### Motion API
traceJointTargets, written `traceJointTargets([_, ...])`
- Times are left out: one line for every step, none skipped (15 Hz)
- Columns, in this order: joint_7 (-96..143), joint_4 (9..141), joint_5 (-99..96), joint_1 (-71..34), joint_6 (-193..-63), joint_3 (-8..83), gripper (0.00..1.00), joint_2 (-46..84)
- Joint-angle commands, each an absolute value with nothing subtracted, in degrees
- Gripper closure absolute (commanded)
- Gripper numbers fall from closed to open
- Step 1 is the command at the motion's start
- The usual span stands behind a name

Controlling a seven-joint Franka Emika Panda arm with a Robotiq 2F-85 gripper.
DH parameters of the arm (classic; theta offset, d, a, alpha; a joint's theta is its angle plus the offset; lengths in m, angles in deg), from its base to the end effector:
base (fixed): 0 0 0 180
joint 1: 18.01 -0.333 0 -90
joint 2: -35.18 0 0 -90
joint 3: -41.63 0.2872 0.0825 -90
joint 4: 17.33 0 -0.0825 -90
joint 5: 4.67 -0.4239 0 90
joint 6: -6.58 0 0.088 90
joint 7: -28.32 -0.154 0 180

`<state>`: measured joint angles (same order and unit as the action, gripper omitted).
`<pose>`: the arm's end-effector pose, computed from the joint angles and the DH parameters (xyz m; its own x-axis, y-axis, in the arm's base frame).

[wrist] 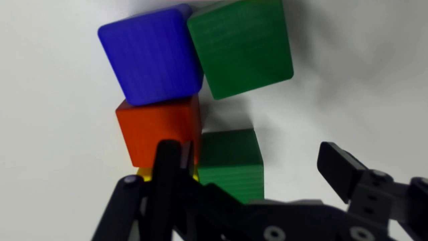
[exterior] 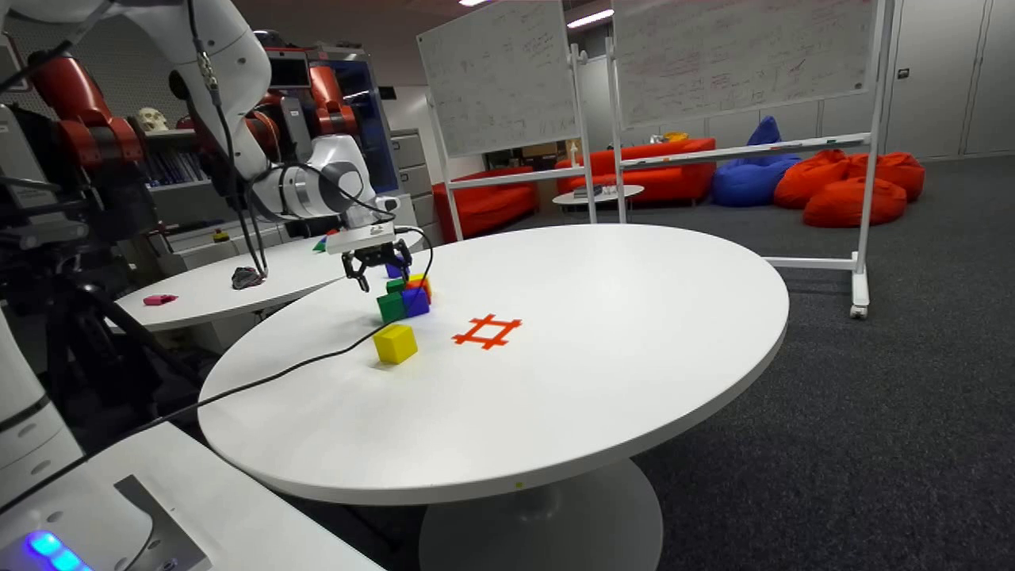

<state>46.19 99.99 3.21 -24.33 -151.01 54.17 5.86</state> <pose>0.5957 0.2140 0.1078 0.7301 0.6514 0.2064 0.6597 -0.7507 0.0359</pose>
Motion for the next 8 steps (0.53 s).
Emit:
traceJointTargets([48.9,101.6,0.4,-21.3,-154.0,56.6,0.0,7.1])
traceJointTargets([48.6,101.6,0.5,-21.3,-153.7,56.4,0.0,7.1])
traceJointTargets([47.9,101.5,0.6,-21.6,-154.0,56.1,0.0,7.1])
traceJointTargets([46.9,99.9,1.7,-22.9,-152.2,55.0,0.0,5.9])
traceJointTargets([46.9,99.9,1.6,-22.8,-152.2,55.0,0.0,5.9])
traceJointTargets([46.9,99.9,1.6,-22.8,-152.2,55.0,0.0,5.9])
traceJointTargets([46.9,99.9,1.6,-22.8,-152.2,55.0,0.0,5.9])
traceJointTargets([46.9,99.9,1.6,-22.8,-152.2,55.0,0.0,5.9])
